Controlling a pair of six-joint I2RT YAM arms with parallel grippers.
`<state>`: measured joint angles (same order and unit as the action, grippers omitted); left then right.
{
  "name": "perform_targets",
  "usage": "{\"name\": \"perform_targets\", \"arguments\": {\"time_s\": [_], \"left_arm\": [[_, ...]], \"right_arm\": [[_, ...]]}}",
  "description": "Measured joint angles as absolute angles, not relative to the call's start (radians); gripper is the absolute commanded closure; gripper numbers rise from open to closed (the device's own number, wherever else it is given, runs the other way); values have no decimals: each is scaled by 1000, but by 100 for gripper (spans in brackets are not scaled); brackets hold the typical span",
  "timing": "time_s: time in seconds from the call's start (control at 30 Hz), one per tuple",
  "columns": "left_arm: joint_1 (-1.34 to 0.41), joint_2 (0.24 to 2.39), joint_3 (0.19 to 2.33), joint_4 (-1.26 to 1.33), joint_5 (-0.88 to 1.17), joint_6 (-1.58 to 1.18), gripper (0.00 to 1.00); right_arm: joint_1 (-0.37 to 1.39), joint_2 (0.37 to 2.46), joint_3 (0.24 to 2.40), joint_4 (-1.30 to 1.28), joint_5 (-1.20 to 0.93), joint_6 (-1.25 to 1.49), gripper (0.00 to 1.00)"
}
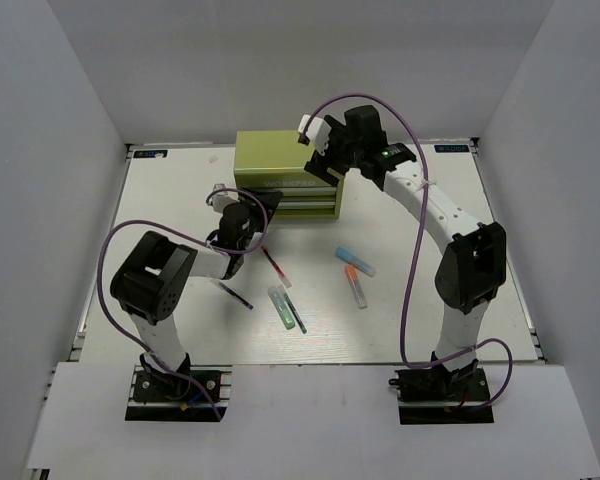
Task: Sort the stationery into containers
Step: Open the drawer in the storage box.
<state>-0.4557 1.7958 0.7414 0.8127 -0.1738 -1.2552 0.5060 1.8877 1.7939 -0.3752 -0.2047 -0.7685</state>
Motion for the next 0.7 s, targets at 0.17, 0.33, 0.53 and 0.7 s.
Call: {"name": "perform_targets", "arguments": {"time_s": [0.17, 0.33, 0.53, 0.7], "left_arm": [[-456, 1828, 750, 842, -194, -1286, 31], [-456, 1839, 751, 900, -201, -1310, 33], [-456, 1850, 737, 992, -204, -1338, 35], [-459, 1878, 734, 1034, -215, -1376, 38]], "right_arm": [[512, 1888, 1802, -441, -213, -799, 13], [513, 1890, 1805, -496, -221, -822, 13], [513, 1893, 1805, -524, -224, -828, 14], [513, 1898, 1805, -525, -223, -827, 14]]}}
